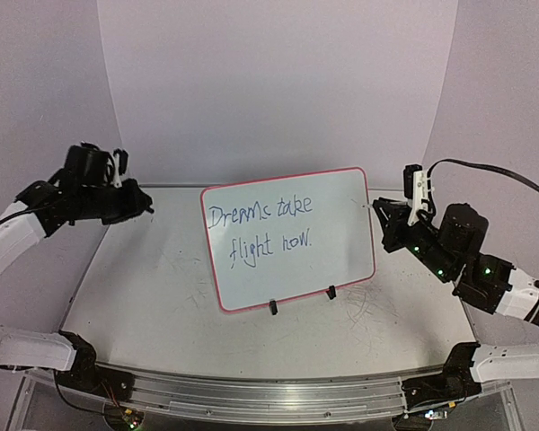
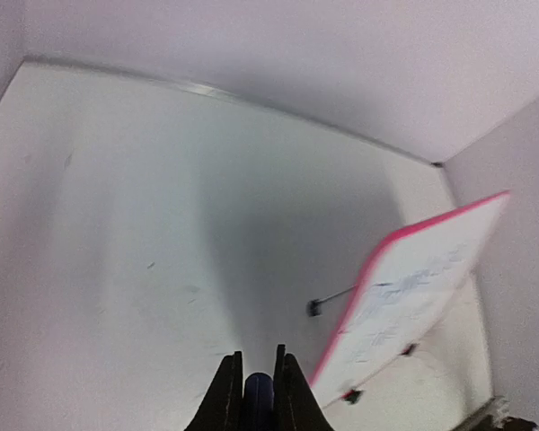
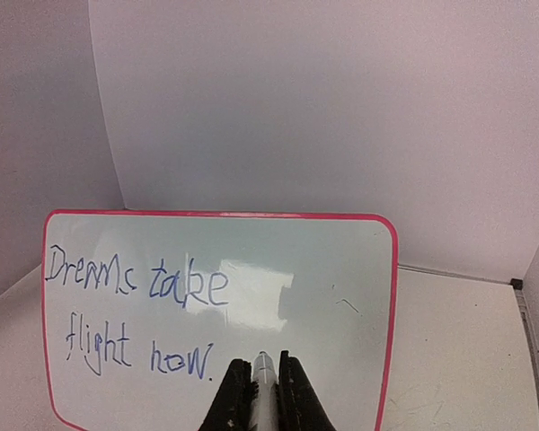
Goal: Write a sentence on the whiteboard
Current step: Insert the whiteboard marker without the cap into the center of the board.
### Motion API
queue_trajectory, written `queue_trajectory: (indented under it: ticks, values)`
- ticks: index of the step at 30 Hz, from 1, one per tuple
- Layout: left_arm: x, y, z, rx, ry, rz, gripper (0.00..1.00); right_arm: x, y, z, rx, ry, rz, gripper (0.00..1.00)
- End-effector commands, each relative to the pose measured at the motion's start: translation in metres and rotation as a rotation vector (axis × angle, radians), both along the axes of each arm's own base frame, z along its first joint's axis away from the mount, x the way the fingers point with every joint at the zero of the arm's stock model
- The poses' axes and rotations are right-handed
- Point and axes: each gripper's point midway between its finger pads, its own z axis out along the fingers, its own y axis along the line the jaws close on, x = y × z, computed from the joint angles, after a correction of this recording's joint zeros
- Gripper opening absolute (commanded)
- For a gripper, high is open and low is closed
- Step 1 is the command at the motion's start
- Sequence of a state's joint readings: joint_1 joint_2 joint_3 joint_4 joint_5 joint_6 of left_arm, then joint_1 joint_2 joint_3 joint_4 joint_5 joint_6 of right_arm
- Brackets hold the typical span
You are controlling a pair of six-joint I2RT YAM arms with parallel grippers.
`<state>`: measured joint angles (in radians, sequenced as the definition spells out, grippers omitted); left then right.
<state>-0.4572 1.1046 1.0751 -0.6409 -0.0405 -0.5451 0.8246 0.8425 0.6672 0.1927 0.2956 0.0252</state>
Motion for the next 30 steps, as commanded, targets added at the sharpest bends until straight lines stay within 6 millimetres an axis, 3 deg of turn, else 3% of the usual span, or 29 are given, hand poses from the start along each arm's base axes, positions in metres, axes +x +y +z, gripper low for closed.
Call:
queue_trajectory:
  ticks: [1, 4, 8, 11, 16, 22, 30]
  values:
    - [-0.039, -0.051, 0.114, -0.254, -0.258, -0.358, 0.0, -0.012, 0.033, 0.039, 0.09, -0.048, 0.193, 0.0]
    - [-0.066, -0.084, 0.153, -0.414, -0.396, -0.584, 0.0, -0.031, 0.065, 0.049, 0.147, -0.046, 0.402, 0.0]
    - [-0.101, -0.12, 0.169, -0.577, -0.557, -0.782, 0.0, -0.053, 0.098, 0.059, 0.222, -0.014, 0.631, 0.0]
    - [-0.122, -0.151, 0.167, -0.621, -0.628, -0.901, 0.0, -0.065, 0.112, 0.065, 0.296, 0.007, 0.75, 0.0]
    - [-0.131, -0.194, 0.156, -0.601, -0.654, -1.014, 0.0, -0.072, 0.125, 0.077, 0.386, 0.022, 0.849, 0.0]
    - [-0.125, -0.21, 0.146, -0.645, -0.643, -1.004, 0.0, -0.075, 0.133, 0.092, 0.499, 0.01, 0.909, 0.0]
    - [-0.119, -0.203, 0.151, -0.763, -0.666, -0.902, 0.0, -0.073, 0.144, 0.096, 0.642, 0.01, 0.932, 0.0]
